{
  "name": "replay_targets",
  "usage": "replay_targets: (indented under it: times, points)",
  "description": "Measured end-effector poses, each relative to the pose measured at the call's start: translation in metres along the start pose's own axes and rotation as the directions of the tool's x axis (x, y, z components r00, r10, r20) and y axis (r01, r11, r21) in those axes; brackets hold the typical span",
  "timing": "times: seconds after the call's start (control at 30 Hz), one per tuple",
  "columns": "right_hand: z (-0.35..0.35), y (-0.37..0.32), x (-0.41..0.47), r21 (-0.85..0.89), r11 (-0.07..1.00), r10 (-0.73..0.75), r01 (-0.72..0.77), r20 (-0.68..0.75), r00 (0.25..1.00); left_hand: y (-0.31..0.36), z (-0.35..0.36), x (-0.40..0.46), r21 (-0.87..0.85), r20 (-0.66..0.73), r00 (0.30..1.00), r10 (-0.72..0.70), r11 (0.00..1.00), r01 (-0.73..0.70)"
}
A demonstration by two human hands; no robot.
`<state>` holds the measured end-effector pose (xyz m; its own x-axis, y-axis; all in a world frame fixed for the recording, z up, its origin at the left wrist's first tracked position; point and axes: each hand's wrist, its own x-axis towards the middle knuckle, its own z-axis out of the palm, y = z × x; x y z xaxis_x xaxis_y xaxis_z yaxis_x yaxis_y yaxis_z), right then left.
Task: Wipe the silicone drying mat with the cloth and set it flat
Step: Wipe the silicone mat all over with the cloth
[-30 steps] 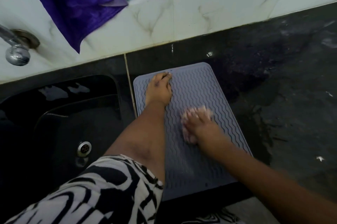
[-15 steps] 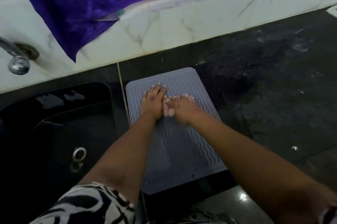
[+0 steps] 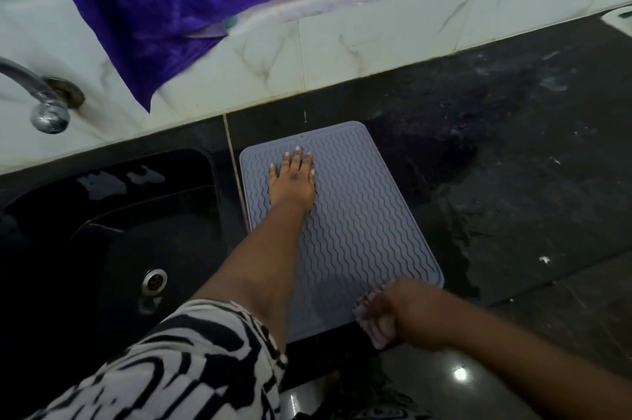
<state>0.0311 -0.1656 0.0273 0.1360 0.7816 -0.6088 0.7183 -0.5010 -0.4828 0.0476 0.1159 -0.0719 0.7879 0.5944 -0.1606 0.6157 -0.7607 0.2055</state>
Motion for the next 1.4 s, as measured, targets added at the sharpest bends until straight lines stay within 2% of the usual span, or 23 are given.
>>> replay_targets:
  times: [0.03,0.1,0.17,0.23,0.33,0.43,0.53,0.6,0.63,0.7,0.73,0.77,0.83,0.9,1.0,1.07,1.13,1.17,1.2,1.23,1.3,1.37,1.4]
  points:
    - [-0.024,-0.002,0.001,0.107,0.993,-0.041,0.044,-0.022,0.999,0.002,-0.003,-0.002,-0.002,0.019,1.000,-0.016,1.000,0.016]
    - [-0.058,-0.001,0.015,0.259,0.955,-0.095,0.145,-0.197,0.976,0.009,-0.005,-0.012,-0.053,-0.020,1.000,-0.023,0.998,0.022]
    - [-0.065,0.000,0.040,0.165,0.972,-0.104,0.170,-0.350,0.931,0.018,-0.001,-0.030,-0.131,-0.080,0.997,-0.017,0.991,0.006]
    - [-0.049,-0.001,0.068,0.049,0.998,-0.023,0.046,-0.401,0.916,0.023,0.007,-0.046,-0.136,0.001,1.000,-0.011,0.991,0.011]
    - [-0.011,-0.003,0.082,-0.276,0.950,0.081,-0.147,-0.236,0.968,0.016,0.012,-0.051,-0.023,0.175,0.984,0.021,1.000,-0.018]
    - [0.005,0.000,0.066,-0.390,0.905,0.103,-0.171,-0.187,0.977,0.017,0.012,-0.049,0.000,0.201,0.980,0.012,1.000,-0.012]
    - [0.007,0.000,0.030,-0.367,0.919,0.095,-0.143,-0.148,0.984,0.023,0.013,-0.053,-0.004,0.187,0.982,-0.029,1.000,0.030]
    - [0.019,-0.002,0.009,-0.310,0.935,0.149,-0.170,-0.091,0.985,0.025,0.011,-0.056,0.014,0.190,0.981,-0.043,0.999,0.041]
    - [0.027,-0.003,0.002,-0.238,0.955,0.162,-0.176,-0.077,0.984,0.026,0.010,-0.056,0.016,0.197,0.979,-0.044,0.999,0.041]
    - [0.029,0.003,-0.010,0.072,0.988,0.142,-0.137,-0.072,0.987,0.029,0.005,-0.055,0.005,0.219,0.975,-0.048,0.999,0.048]
    - [0.021,0.008,-0.016,0.325,0.937,0.154,-0.128,-0.056,0.986,0.030,0.003,-0.055,0.005,0.226,0.973,-0.055,0.998,0.055]
    - [0.011,0.020,-0.020,0.544,0.835,0.156,-0.084,-0.089,0.984,0.031,0.002,-0.054,0.010,0.230,0.971,-0.062,0.998,0.061]
    - [-0.015,0.038,-0.028,0.763,0.647,0.144,-0.001,-0.121,0.982,0.034,-0.003,-0.053,0.001,0.242,0.968,-0.066,0.998,0.068]
    - [-0.035,0.057,-0.034,0.939,0.337,0.086,0.072,-0.107,0.991,0.033,-0.009,-0.053,-0.063,0.183,0.981,-0.065,0.995,0.077]
    - [-0.048,0.074,-0.025,0.989,-0.015,-0.039,0.149,-0.150,0.988,0.026,-0.021,-0.049,-0.194,-0.027,0.996,-0.084,0.978,0.077]
    - [-0.048,0.075,-0.012,0.968,-0.131,-0.162,0.214,-0.234,0.958,0.017,-0.028,-0.043,-0.272,-0.086,0.988,-0.128,0.957,0.101]
    - [-0.057,0.071,0.005,0.947,-0.262,-0.304,0.186,-0.263,0.915,0.007,-0.035,-0.032,-0.263,-0.081,0.986,-0.143,0.958,0.117]
    - [-0.069,0.073,0.017,0.951,-0.260,-0.264,0.169,-0.238,0.935,0.003,-0.038,-0.025,-0.231,-0.078,0.989,-0.129,0.967,0.108]
    - [-0.082,0.073,0.029,0.965,-0.211,-0.202,0.158,-0.201,0.958,0.000,-0.041,-0.019,-0.196,-0.076,0.991,-0.106,0.977,0.090]
    - [-0.100,0.068,0.040,0.982,-0.084,-0.113,0.171,-0.180,0.977,-0.002,-0.043,-0.010,-0.164,-0.074,0.994,-0.082,0.984,0.069]
    - [-0.141,0.049,0.065,0.941,0.268,0.035,0.207,-0.224,0.974,-0.005,-0.044,0.009,-0.124,-0.064,0.997,-0.033,0.992,0.025]
    - [-0.176,0.027,0.098,0.722,0.664,0.117,0.194,-0.356,0.927,-0.004,-0.041,0.029,-0.104,-0.061,0.998,0.021,0.994,-0.027]
    - [-0.189,0.019,0.118,0.565,0.810,0.123,0.157,-0.426,0.896,-0.004,-0.038,0.038,-0.088,-0.057,0.997,0.052,0.994,-0.057]
